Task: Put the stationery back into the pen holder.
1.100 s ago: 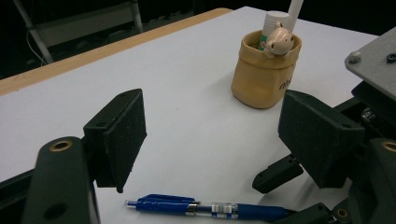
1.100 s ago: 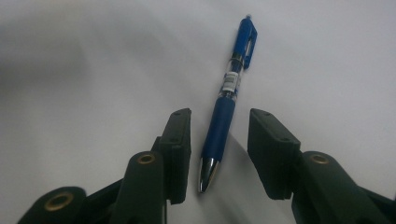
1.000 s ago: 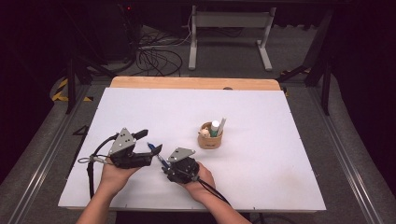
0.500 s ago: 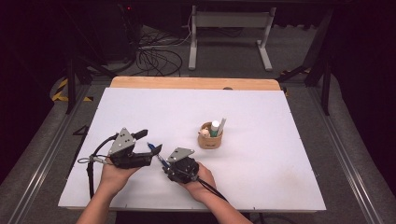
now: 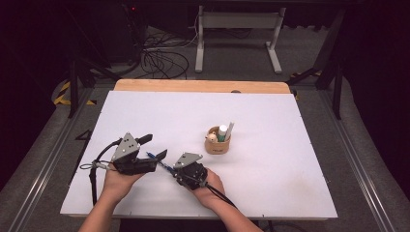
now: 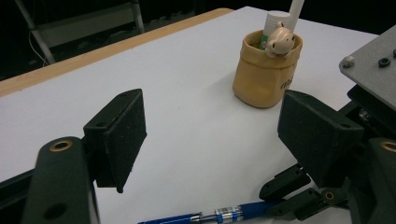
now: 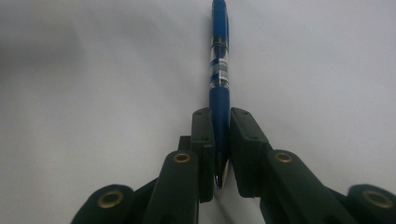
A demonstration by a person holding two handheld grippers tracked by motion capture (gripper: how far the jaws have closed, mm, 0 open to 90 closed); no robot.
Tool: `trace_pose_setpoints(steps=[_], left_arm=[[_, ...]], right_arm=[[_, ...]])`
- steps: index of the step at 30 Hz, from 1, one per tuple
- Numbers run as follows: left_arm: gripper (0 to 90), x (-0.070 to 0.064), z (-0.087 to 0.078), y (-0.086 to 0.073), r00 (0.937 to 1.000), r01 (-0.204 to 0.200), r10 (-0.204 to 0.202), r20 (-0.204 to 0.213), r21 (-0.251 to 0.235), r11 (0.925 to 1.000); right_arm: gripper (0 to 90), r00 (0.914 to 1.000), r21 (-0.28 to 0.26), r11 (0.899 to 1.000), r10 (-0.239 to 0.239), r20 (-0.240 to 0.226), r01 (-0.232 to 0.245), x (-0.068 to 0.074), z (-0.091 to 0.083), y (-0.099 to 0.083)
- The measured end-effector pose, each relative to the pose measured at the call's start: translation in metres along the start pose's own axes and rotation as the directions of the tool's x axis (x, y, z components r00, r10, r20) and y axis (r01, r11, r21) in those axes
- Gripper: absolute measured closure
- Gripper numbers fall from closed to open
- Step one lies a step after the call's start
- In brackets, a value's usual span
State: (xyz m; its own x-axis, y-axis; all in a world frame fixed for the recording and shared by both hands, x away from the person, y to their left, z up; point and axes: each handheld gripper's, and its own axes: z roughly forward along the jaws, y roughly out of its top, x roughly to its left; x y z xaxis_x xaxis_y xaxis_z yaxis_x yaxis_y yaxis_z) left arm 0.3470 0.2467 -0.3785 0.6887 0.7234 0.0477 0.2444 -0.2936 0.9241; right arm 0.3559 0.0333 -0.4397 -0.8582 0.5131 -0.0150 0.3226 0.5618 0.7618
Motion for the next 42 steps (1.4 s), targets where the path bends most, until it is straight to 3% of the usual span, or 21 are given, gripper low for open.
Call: trace_pose_setpoints(steps=[5,12,21,25,34,39,42], left_arm=[[24.3,0.0,0.001,0.0,0.9999,-0.011,0.011,-0.002,0.009,0.9999],[24.0,-0.002,0.004,-0.002,0.9996,-0.028,0.028,0.006,0.023,0.9994],[22.1,-0.006,0.012,-0.009,0.9933,-0.111,0.109,0.039,0.052,0.9924],[19.8,-0.011,0.017,-0.011,0.9842,-0.175,0.173,0.04,0.085,0.9808],[20.0,-0.013,0.022,-0.016,0.9694,-0.244,0.245,0.009,0.137,0.9599],[21.7,-0.017,0.024,-0.018,0.9478,-0.314,0.319,-0.002,0.167,0.9346],[24.5,-0.02,0.026,-0.02,0.9273,-0.365,0.374,-0.013,0.188,0.9118]], right_arm=[[81.4,1.0,-0.002,1.0,0.0,0.005,0.0,-0.006,-0.004,-0.002],[81.5,0.9992,-0.034,0.999,0.035,-0.018,-0.036,-0.019,-0.019,-0.001],[81.5,0.998,-0.066,0.996,0.056,-0.028,-0.058,-0.029,-0.037,0.002],[81.5,0.9974,-0.075,0.995,0.061,-0.039,-0.064,-0.033,-0.044,0.003],[81.5,0.9957,-0.083,0.994,0.06,-0.07,-0.066,-0.035,-0.053,0.006],[81.4,0.9949,-0.081,0.995,0.05,-0.087,-0.057,-0.034,-0.057,0.008],[81.4,0.9943,-0.079,0.996,0.041,-0.099,-0.049,-0.034,-0.06,0.01]])
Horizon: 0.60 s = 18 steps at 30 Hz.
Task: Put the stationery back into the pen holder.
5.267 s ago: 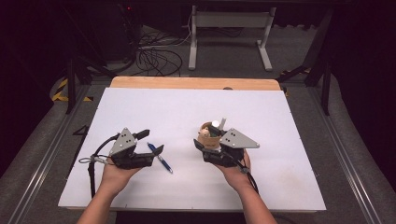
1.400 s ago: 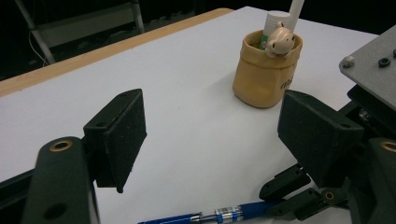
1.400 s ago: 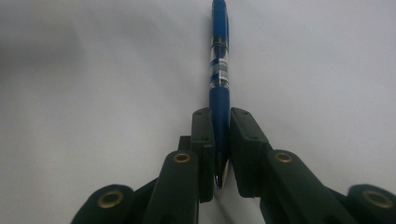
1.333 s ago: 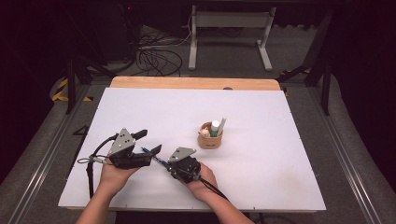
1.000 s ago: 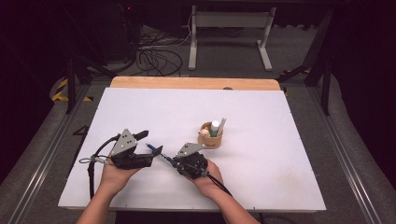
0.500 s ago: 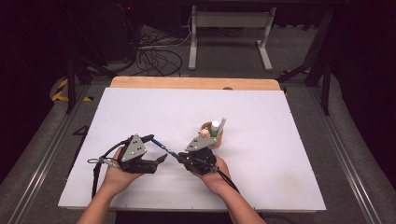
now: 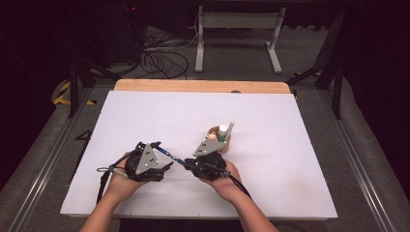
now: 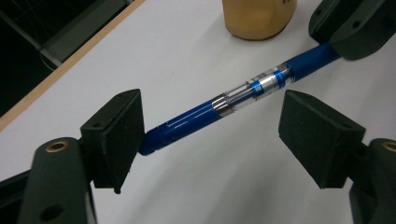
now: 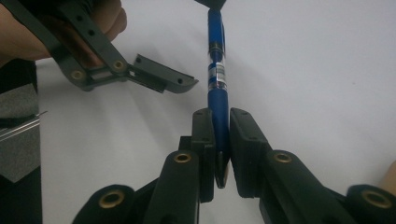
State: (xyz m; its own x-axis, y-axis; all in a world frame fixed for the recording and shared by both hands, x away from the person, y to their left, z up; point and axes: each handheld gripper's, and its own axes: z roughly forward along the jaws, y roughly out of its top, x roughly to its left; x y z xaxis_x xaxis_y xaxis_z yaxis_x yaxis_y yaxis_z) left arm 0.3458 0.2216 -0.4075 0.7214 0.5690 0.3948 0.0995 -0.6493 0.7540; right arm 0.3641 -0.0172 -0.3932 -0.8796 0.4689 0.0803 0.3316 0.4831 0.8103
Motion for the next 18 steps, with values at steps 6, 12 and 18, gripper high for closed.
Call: trace_pose_setpoints(steps=[6,12,18], left_arm=[[30.7,-0.003,0.002,-0.001,0.998,-0.057,0.057,-0.025,0.023,0.9981],[42.4,-0.005,0.002,-0.002,0.9951,-0.095,0.096,-0.025,0.032,0.995],[57.1,-0.01,0.004,-0.001,0.9946,-0.102,0.103,-0.011,0.055,0.9933]], right_arm=[[81.4,0.9993,0.008,1.0,-0.008,-0.037,0.009,0.002,-0.004,0.003],[81.4,0.9976,0.001,1.0,-0.005,-0.07,0.005,0.002,-0.007,0.004],[81.2,0.9973,-0.03,1.0,0.005,-0.073,-0.007,-0.001,-0.013,0.006]])
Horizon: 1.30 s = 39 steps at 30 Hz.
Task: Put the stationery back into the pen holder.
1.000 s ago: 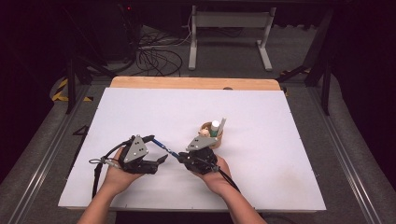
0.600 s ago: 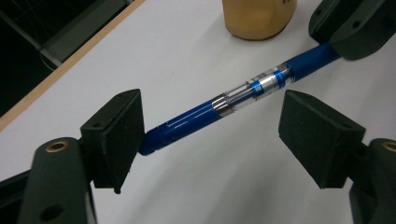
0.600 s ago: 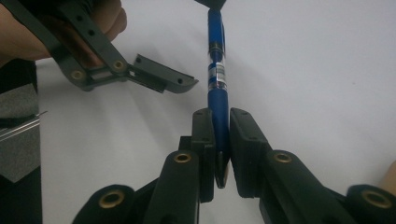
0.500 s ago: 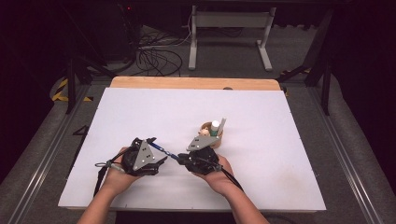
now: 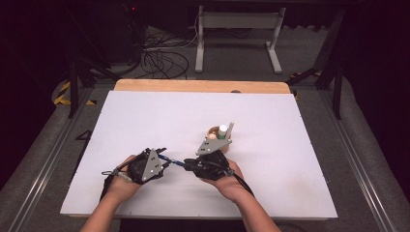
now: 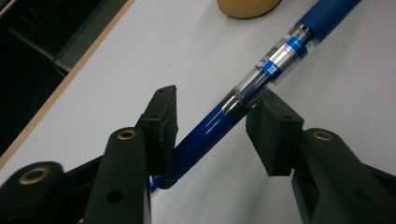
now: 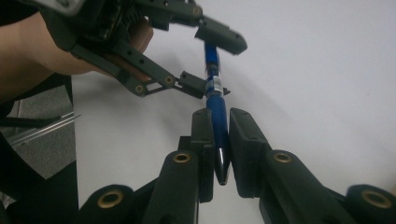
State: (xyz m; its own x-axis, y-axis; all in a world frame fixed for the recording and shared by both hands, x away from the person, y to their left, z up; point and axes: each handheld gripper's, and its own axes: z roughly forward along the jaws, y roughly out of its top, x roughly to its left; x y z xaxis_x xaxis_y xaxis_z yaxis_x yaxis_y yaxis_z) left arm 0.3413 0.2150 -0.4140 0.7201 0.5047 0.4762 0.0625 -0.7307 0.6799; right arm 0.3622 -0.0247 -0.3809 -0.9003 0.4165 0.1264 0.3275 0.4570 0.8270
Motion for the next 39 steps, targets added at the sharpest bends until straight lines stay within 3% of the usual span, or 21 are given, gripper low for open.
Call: trace_pose_setpoints(steps=[1,8,13,16,19,22,28,34,39], left_arm=[[59.6,0.0,0.001,0.001,0.9996,-0.026,0.026,0.008,-0.005,0.9997],[69.0,-0.002,0.001,0.003,0.9985,-0.022,0.023,0.051,-0.014,0.9997],[75.2,-0.006,0.001,0.005,0.9955,-0.03,0.034,0.088,-0.041,0.9987],[78.8,-0.007,0.0,0.007,0.9942,-0.001,0.009,0.107,-0.074,0.9973],[79.0,-0.003,-0.004,0.007,0.9882,0.076,-0.057,0.142,-0.129,0.9887],[79.1,-0.002,-0.005,0.007,0.9821,0.111,-0.086,0.168,-0.151,0.9823],[79.0,-0.003,-0.002,0.007,0.9726,0.153,-0.122,0.198,-0.152,0.9765],[79.0,-0.002,-0.003,0.008,0.9662,0.183,-0.144,0.214,-0.179,0.9666],[78.9,-0.004,-0.001,0.009,0.9659,0.173,-0.133,0.222,-0.168,0.9704]], right_arm=[[81.1,1.0,-0.009,1.0,0.003,0.001,-0.003,-0.001,-0.001,0.0],[79.7,0.9999,-0.074,0.997,0.007,0.008,-0.006,-0.004,-0.011,0.002],[75.4,0.9999,-0.146,0.989,0.015,0.007,-0.014,-0.006,-0.016,0.003],[71.7,0.9997,-0.196,0.98,0.024,0.008,-0.022,-0.006,-0.02,0.003],[68.6,0.9997,-0.241,0.97,0.02,0.014,-0.016,-0.007,-0.021,0.002],[67.1,0.9995,-0.282,0.959,0.03,0.01,-0.026,-0.007,-0.021,0.001],[66.5,0.9989,-0.334,0.942,0.035,-0.032,-0.043,-0.008,-0.021,0.0],[69.3,0.9975,-0.333,0.941,0.049,-0.052,-0.063,-0.008,-0.015,-0.003],[73.8,0.9957,-0.349,0.933,0.064,-0.067,-0.084,-0.008,-0.014,-0.004]])
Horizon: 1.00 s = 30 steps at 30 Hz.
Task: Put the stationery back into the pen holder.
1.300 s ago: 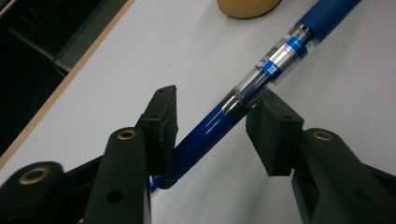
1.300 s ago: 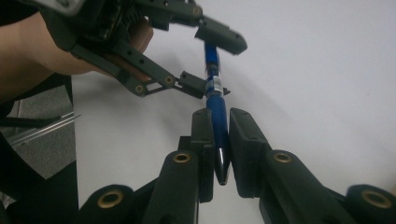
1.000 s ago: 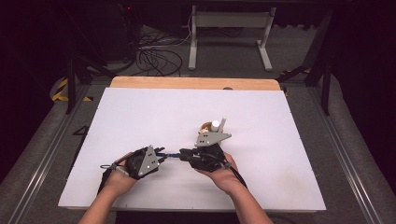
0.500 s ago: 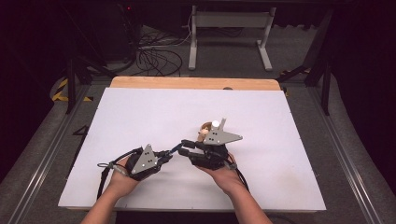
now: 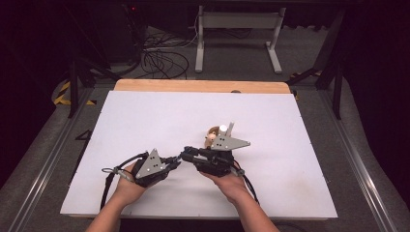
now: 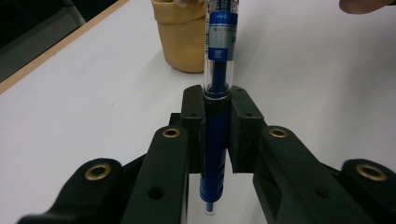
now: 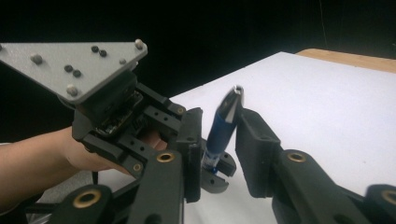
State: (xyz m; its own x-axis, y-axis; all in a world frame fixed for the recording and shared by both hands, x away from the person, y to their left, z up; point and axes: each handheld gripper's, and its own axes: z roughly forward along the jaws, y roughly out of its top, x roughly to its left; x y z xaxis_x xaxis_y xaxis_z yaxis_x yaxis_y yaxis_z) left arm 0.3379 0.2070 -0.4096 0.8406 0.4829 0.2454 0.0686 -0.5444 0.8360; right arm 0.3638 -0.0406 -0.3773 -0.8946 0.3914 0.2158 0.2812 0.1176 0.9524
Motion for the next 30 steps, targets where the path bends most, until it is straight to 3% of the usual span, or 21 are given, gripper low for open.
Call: trace_pose_setpoints(steps=[6,9,19,30], left_arm=[[76.7,0.001,0.003,-0.001,0.9997,0.023,-0.023,0.003,0.013,0.9997],[67.5,0.002,0.003,-0.001,0.9995,0.021,-0.02,-0.025,0.034,0.9992],[46.8,0.006,0.001,-0.001,0.9964,0.07,-0.069,-0.05,0.026,0.9972],[34.4,0.01,0.0,-0.001,0.9924,0.109,-0.107,-0.062,0.036,0.9934]], right_arm=[[80.0,0.9999,0.001,1.0,0.004,-0.012,-0.004,0.0,0.0,-0.001],[80.2,0.9999,0.001,1.0,-0.012,0.001,0.012,0.001,0.0,0.0],[80.3,0.9916,-0.021,0.998,-0.062,0.113,0.065,-0.003,-0.018,0.011],[80.3,0.9759,-0.053,0.994,-0.084,0.202,0.096,-0.01,-0.042,0.023]])
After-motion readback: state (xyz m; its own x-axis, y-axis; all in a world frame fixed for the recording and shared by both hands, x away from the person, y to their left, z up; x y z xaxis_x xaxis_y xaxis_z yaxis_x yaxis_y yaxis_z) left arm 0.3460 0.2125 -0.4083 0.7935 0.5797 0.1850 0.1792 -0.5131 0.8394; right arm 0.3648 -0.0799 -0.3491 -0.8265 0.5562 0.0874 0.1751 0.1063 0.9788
